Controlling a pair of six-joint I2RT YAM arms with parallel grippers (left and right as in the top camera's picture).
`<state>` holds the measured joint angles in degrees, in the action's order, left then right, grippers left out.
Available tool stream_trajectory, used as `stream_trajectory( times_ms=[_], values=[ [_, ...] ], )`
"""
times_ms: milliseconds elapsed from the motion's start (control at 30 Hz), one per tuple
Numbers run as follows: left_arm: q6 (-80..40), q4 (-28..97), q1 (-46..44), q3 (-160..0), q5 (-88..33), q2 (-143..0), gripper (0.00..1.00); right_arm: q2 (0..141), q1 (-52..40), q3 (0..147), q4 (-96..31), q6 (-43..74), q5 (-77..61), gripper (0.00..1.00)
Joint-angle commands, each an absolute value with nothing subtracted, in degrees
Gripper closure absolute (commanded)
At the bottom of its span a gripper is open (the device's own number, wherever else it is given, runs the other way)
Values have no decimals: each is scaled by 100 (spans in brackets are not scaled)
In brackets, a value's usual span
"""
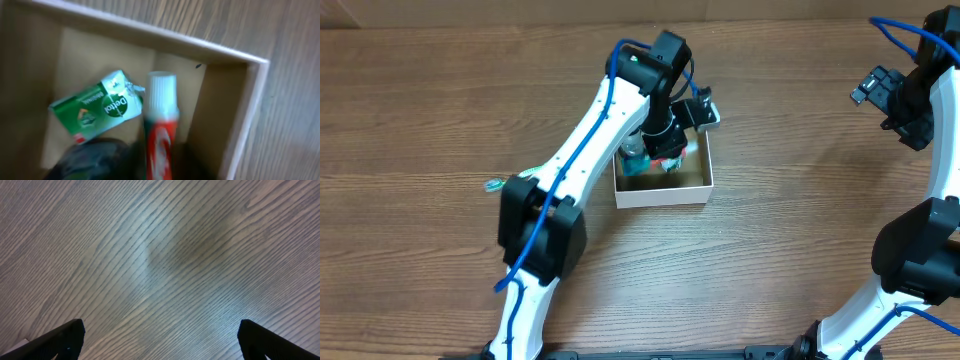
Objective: Pack container
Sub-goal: 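Carry the toothpaste tube into the box and release it, then grasp the green Colgate toothbrush handle with the left gripper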
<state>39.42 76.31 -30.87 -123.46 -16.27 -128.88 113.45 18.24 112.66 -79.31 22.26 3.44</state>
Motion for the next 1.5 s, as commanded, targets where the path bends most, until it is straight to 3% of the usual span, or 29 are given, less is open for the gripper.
stream_trajectory(
  times_ms=[0, 67, 200, 367, 433, 467, 600, 667, 700, 867, 1067, 1233, 1467],
  values=[
    [3964, 7666, -3124, -12418, -1612, -13026, 38, 11312, 1802, 11284, -7913, 2257, 445, 0],
    [3916, 7846, -3155, -12691, -1612, -12901, 33, 11312, 1802, 11281, -7915, 2259, 445, 0],
    [3505, 8534, -3109, -13961, -1601, -12164, 34, 11312, 1802, 11281, -7913, 2259, 445, 0],
    [2453, 9109, -2766, -14451, -220, -10930, 35, 11312, 1802, 11284, -7913, 2257, 445, 0],
    [1850, 9454, -2185, -14451, -178, -10766, 36, 11312, 1802, 11284, -7915, 2257, 445, 0],
    [1369, 9682, -1769, -14398, -102, -10792, 41, 11312, 1802, 11284, -7915, 2257, 445, 0],
    [545, 9542, -567, -13139, -320, -10798, 31, 11312, 1802, 11284, -7913, 2257, 445, 0],
    [930, 9376, -362, -12291, -495, -10798, 26, 11312, 1802, 11284, -7915, 2257, 445, 0],
    [1708, 9113, -340, -11563, -941, -10798, 0, 11312, 1802, 11284, -7913, 2257, 445, 0],
    [3015, 7435, -405, -9601, -1225, -10798, 0, 11312, 1802, 11281, -7915, 2257, 445, 0],
    [3651, 5229, -158, -7885, -1142, -10801, 0, 11312, 1802, 11281, -7915, 2257, 445, 0],
    [4252, 3948, -139, -7485, 89, -10805, 0, 11312, 1802, 11281, -7915, 2259, 445, 0],
    [4759, 3546, -150, -7424, -130, -11408, 0, 11312, 1802, 11284, -7913, 2257, 445, 0]
  ],
)
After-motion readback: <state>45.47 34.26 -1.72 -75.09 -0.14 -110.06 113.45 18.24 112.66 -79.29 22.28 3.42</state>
